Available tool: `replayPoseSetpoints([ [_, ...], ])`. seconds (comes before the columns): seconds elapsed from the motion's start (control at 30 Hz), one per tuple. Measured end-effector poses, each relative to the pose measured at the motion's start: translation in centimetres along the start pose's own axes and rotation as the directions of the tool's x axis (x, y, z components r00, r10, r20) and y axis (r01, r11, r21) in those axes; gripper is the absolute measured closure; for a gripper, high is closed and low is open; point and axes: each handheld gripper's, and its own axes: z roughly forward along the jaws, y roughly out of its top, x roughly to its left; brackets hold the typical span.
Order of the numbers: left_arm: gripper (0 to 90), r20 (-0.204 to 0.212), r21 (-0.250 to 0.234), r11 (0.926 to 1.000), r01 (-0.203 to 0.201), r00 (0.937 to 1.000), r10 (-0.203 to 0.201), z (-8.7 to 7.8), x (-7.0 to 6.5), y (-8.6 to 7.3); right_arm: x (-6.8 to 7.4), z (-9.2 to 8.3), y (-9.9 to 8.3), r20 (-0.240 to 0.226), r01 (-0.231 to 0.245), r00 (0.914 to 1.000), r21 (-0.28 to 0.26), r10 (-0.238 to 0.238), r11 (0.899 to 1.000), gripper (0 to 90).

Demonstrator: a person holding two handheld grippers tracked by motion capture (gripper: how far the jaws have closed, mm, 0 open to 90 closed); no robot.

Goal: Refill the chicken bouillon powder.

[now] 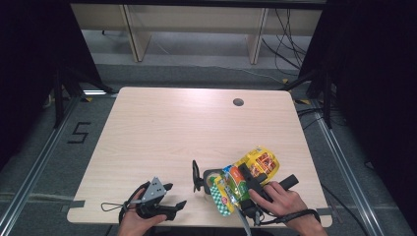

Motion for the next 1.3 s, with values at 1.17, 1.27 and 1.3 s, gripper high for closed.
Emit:
replayPoseSetpoints([
  [1.17, 24.3, -0.009, 0.013, 0.9993, -0.034, 0.9994, 0.034, -0.1, 0.27, 0.05, -0.63, -0.08, -0.19, 0.006, -0.002, 1.0, -0.005, 0.002, 1.0, 51.6],
  [1.27, 24.2, -0.007, 0.011, 0.9993, -0.035, 0.9994, 0.035, -0.11, 0.28, 0.04, -0.71, -0.21, -0.53, 0.003, 0.001, 1.0, 0.008, -0.001, 1.0, 51.6],
  [1.3, 24.2, -0.007, 0.011, 0.9994, -0.034, 0.9994, 0.034, -0.11, 0.28, 0.04, -0.76, -0.23, -0.66, 0.006, 0.002, 1.0, 0.009, -0.002, 1.0, 51.5],
])
